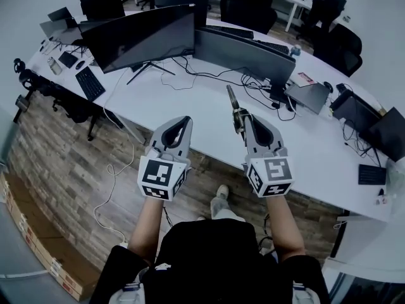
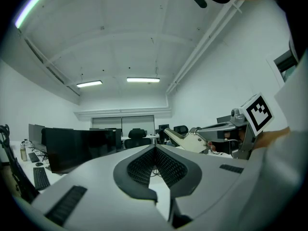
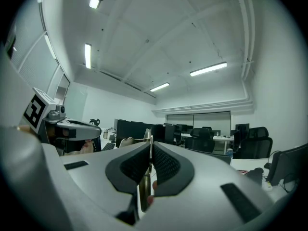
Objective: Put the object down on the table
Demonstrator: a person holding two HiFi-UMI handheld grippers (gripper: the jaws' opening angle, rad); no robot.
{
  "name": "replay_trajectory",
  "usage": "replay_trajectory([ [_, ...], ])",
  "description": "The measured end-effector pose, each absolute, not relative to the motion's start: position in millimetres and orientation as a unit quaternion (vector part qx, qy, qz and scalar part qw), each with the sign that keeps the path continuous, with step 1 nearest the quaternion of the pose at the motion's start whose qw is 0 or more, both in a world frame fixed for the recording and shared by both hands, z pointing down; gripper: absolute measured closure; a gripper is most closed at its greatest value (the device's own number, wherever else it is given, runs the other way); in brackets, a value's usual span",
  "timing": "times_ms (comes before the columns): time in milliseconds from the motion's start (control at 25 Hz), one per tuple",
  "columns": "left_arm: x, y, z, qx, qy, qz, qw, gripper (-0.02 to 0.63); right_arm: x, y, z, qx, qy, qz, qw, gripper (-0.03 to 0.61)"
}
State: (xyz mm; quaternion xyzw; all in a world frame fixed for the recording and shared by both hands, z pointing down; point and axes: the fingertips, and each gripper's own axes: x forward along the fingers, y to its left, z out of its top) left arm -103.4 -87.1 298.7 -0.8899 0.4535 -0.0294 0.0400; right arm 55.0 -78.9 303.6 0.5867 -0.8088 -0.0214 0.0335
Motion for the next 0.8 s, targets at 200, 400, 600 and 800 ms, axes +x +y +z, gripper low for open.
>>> replay_trajectory([
  [200, -91, -130, 303, -0.887, 0.459, -0.037, 0.04, 0.6, 69, -123, 308, 0.583, -0.811, -0.018, 0.035, 0.552],
  [400, -75, -174, 307, -0.882, 0.468, -0.045, 0.037, 0.6, 86, -169, 311, 0.578, -0.815, -0.01, 0.037, 0.552],
  [600, -52, -209, 308, -0.88, 0.473, -0.047, 0.022, 0.6, 103, -209, 316, 0.567, -0.823, -0.004, 0.042, 0.552],
  [800, -33, -239, 310, -0.875, 0.481, -0.055, 0.019, 0.6, 118, -241, 321, 0.555, -0.83, 0.0, 0.046, 0.552],
])
